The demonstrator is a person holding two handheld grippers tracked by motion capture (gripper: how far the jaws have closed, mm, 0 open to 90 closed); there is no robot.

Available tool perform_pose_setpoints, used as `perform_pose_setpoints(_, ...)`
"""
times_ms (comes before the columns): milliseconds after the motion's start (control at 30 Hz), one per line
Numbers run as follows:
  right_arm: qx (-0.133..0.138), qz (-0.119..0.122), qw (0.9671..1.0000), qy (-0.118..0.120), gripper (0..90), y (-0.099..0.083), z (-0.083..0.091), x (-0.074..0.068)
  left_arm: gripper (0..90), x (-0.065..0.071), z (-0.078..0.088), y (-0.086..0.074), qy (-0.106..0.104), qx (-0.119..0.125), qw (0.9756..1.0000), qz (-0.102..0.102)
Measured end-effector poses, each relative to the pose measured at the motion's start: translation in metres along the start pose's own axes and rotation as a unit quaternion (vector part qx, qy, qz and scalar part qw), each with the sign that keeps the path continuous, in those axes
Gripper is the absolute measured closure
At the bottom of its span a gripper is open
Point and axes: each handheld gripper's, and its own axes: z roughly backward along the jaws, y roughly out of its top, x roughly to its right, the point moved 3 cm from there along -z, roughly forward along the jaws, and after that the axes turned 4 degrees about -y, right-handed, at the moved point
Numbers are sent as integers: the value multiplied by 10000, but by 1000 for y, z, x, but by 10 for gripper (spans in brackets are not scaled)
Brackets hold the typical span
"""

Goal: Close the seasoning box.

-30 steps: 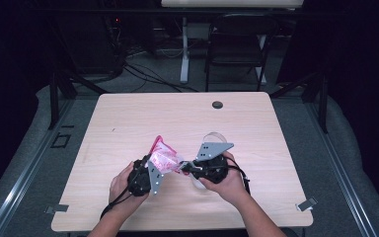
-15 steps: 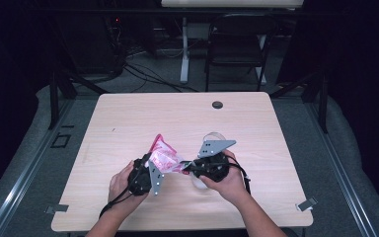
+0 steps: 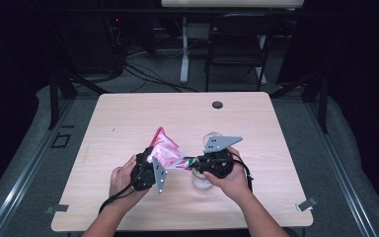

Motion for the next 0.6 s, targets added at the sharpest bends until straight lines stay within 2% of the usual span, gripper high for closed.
perform_pose_setpoints(200, 47, -80, 9999, -48, 892, -1, 5, 6, 645, -1, -5, 8, 74, 17, 9998, -163)
perform_pose_setpoints(233, 56, -95, 9999, -56, 892, -1, 5, 7, 645, -2, -5, 9, 100, -6, 9996, -269)
perform_pose_setpoints(333, 47, -119, 9999, -94, 892, -3, 7, 9, 645, -3, -6, 12, 122, -55, 9992, -384)
perform_pose_setpoints(600, 64, -154, 9997, -172, 893, -5, 11, 16, 646, -3, -12, 19, 167, -14, 9986, -500)
